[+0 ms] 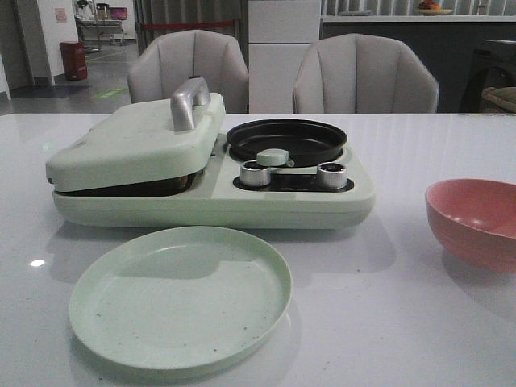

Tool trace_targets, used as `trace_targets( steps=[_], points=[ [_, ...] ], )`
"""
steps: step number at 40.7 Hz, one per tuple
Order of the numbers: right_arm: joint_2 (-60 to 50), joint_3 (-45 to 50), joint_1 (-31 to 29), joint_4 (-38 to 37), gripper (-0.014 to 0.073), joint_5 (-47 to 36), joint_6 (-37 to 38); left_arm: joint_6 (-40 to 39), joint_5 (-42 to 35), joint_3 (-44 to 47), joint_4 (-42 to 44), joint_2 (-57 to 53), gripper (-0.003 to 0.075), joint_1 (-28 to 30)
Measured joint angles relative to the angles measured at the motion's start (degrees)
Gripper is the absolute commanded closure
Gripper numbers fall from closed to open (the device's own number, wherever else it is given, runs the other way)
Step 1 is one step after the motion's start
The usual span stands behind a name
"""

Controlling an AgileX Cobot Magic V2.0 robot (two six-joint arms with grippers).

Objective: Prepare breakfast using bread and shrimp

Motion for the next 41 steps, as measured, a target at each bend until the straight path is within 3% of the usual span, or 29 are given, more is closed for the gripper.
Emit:
trace_targets(
  steps=[6, 23, 34, 41],
  points=[
    [7.6, -2.6, -2.6, 0.9, 0.0153, -2.0, -1.5, 0.0, 0.0, 0.0, 0.0, 0.0, 0.0619, 0.0],
    [22.1, -7.7, -2.9, 1.3, 0.0162, -6.1, -2.4, -0.1, 0.1, 0.0, 0.0, 0.0, 0.0619, 0.0],
    [24.4, -7.7, -2.9, 1.4, 0.0433, -7.3, -2.4, -0.1, 0.1, 0.0, 0.0, 0.0, 0.0619, 0.0],
    [24.4, -7.9, -2.9, 1.8, 0.0527, -7.4, -2.4, -0.1, 0.1, 0.0, 0.0, 0.0, 0.0619, 0.0]
  ],
)
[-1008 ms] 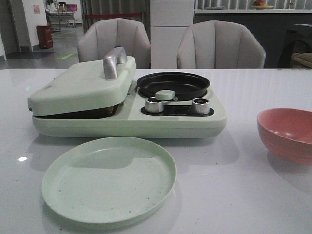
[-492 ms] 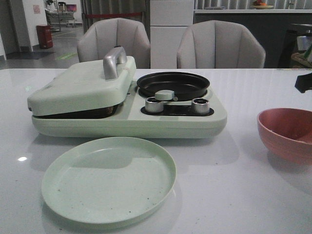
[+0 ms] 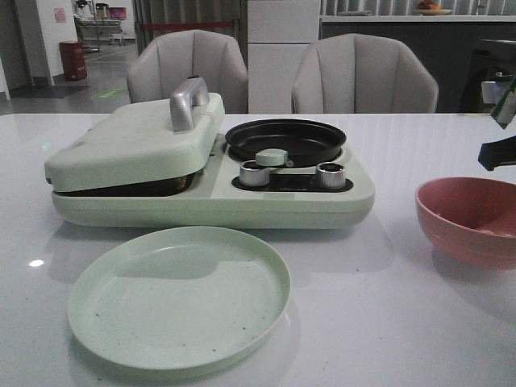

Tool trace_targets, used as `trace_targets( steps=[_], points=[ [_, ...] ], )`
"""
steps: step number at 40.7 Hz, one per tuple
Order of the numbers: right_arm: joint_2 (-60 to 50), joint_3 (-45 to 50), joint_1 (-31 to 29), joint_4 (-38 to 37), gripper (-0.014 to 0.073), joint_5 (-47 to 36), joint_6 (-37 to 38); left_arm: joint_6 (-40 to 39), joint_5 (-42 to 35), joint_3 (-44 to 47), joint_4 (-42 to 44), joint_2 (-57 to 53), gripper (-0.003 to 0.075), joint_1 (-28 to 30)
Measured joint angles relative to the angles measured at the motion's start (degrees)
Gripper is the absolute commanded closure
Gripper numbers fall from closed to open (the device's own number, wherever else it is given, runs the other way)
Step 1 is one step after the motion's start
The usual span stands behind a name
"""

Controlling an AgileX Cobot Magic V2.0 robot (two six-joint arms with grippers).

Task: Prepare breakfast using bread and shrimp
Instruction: 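Grasp the rim of the pink bowl with the right gripper and lift, then tilt the pink bowl over the black frying pan to pour shrimp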

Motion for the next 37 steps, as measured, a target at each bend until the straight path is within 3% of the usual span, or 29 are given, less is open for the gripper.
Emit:
trace_targets(
  steps=[14, 23, 29, 37],
  points=[
    [-4.7, -0.4, 0.5, -1.1, 0.0551, -0.9, -0.1, 0.0, 0.0, 0.0, 0.0, 0.0, 0.0619, 0.0],
    [-9.9, -7.0, 8.7, -8.1, 0.0549, -1.3, -0.1, 0.0, 0.0, 0.0, 0.0, 0.0, 0.0619, 0.0],
    [-9.7, -14.5, 16.9, -17.4, 0.0549, -1.5, 5.5, -0.1, 0.0, 0.0, 0.0, 0.0, 0.0619, 0.0],
    [-4.3, -25.3, 25.9, -38.5, 0.0549, -1.3, 19.1, -0.1, 0.0, 0.0, 0.0, 0.0, 0.0619, 0.0]
  ],
)
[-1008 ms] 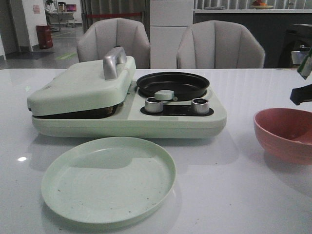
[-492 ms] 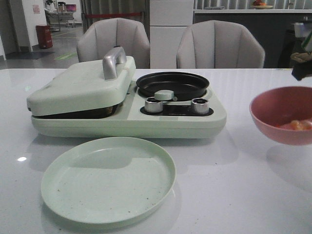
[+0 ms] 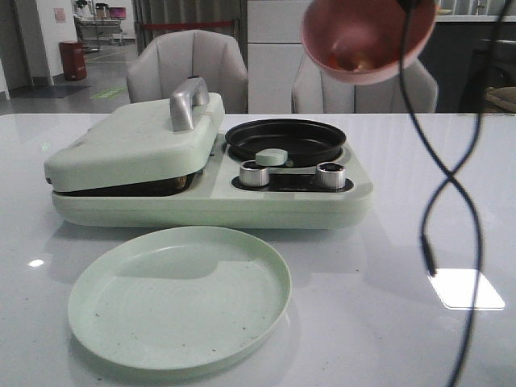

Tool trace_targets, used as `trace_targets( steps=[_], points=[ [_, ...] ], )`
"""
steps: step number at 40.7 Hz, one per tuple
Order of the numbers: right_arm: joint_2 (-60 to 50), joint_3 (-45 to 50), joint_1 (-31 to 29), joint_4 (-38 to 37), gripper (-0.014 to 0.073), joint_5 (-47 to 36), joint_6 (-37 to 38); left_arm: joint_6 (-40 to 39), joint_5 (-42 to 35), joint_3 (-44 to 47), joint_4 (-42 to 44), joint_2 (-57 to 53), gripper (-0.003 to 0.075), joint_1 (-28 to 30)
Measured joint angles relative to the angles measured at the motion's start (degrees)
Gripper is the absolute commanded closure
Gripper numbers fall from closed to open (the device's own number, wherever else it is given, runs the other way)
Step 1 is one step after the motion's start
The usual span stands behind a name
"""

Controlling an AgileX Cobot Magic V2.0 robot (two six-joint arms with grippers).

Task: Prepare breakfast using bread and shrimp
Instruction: 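Tilt the pink bowl over the black frying pan to pour shrimp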

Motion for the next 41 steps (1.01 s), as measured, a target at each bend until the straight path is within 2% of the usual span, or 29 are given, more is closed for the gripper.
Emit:
trace_targets(
  steps=[11, 19, 25, 41],
  points=[
    [13.1, -7.6, 8.8, -32.2, 0.0549, 6.5, 13.9, 0.0, 0.0, 0.0, 0.0, 0.0, 0.0619, 0.0],
    [21.3, -8.1, 12.0, -50.4, 0.0549, 10.6, 17.1, 0.0, 0.0, 0.0, 0.0, 0.0, 0.0619, 0.0],
    [24.9, -8.4, 12.5, -55.6, 0.0549, 13.1, 17.6, 0.0, 0.0, 0.0, 0.0, 0.0, 0.0619, 0.0],
    [25.6, -12.7, 12.5, -56.5, 0.0549, 16.6, 20.0, 0.0, 0.0, 0.0, 0.0, 0.0, 0.0619, 0.0]
  ],
)
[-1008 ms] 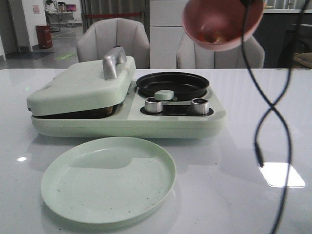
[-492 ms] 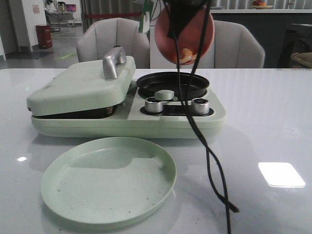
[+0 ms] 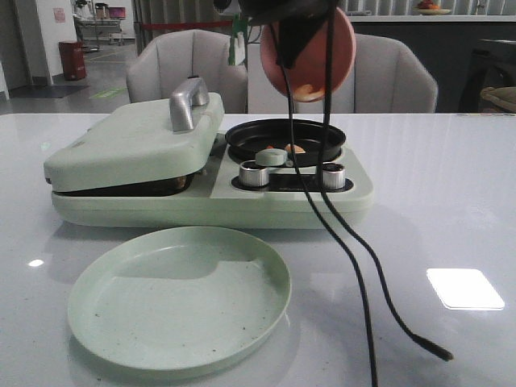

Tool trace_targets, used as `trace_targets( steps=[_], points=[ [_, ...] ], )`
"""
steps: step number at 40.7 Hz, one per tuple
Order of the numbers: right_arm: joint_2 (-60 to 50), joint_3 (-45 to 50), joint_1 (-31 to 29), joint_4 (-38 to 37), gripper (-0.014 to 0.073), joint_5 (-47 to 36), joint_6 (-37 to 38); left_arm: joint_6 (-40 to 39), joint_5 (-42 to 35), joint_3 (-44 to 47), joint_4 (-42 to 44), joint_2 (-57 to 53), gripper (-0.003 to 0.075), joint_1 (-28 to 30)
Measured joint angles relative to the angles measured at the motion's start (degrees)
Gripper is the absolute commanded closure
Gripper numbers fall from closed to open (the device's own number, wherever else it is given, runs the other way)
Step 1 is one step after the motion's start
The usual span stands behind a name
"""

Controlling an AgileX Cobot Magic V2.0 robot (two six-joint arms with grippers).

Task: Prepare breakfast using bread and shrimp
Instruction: 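Tilt the pink bowl over the black frying pan to pour shrimp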

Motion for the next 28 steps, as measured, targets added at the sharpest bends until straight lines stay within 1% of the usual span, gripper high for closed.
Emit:
trace_targets(
  steps=[12, 20, 28],
  points=[
    [0.0, -6.1, 0.0, 0.0, 0.0549, 2.8, -0.2, 0.0, 0.0, 0.0, 0.0, 0.0, 0.0619, 0.0],
    [0.0, -6.7, 0.1, 0.2, 0.0549, 2.6, -0.2, 0.0, 0.0, 0.0, 0.0, 0.0, 0.0619, 0.0],
    [1.8, -6.8, 0.5, 3.2, 0.0549, 1.7, -0.4, 0.0, 0.0, 0.0, 0.0, 0.0, 0.0619, 0.0]
  ],
)
